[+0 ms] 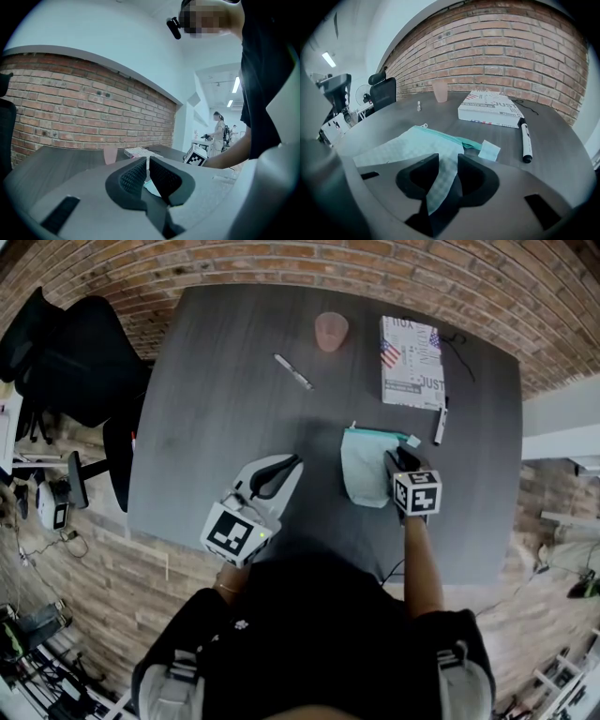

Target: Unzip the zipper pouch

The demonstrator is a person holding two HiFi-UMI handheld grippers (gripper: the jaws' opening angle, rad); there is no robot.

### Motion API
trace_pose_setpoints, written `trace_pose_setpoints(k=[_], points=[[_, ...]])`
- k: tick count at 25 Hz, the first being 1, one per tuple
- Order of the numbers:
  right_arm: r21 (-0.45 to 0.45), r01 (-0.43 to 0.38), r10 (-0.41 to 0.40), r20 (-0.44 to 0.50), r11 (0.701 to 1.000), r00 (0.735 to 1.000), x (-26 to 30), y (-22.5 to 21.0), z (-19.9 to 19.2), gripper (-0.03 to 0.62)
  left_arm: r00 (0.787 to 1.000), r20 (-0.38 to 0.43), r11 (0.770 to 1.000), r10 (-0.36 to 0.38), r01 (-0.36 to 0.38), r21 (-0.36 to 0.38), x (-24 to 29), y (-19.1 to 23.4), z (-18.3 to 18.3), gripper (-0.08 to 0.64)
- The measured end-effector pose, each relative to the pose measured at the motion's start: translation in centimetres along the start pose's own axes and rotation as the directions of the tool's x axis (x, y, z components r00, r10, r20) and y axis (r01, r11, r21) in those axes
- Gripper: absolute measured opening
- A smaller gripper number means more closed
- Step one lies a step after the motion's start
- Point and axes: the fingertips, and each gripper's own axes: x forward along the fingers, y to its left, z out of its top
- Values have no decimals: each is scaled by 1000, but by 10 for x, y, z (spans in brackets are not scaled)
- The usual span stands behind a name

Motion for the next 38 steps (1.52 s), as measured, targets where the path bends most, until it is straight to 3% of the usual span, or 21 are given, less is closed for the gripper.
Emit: trace_pose_setpoints(k=[7, 12, 17, 25, 38], points=[[-4, -26, 26, -11, 1000, 1000, -1, 7, -2, 22, 1000, 8, 1000, -2, 2, 3, -3, -4, 3, 8], [-42, -16, 17, 21, 999, 1000, -11, 12, 6, 9, 1000, 19, 1000, -1, 1, 7, -7, -5, 6, 8], [-102, -24, 36, 116, 994, 993, -37, 28, 28, 9, 999, 35, 1000, -7, 6, 21, -11, -9, 11, 8], [-189, -32, 83, 264, 981, 961, -94, 63, 57, 8, 996, 73, 998, -55, 52, 39, -17, -28, 18, 8], [-204, -58, 142, 425, 977, 894, -194, 104, 65, 6, 990, 69, 992, -127, 127, -6, -19, -57, 4, 9]])
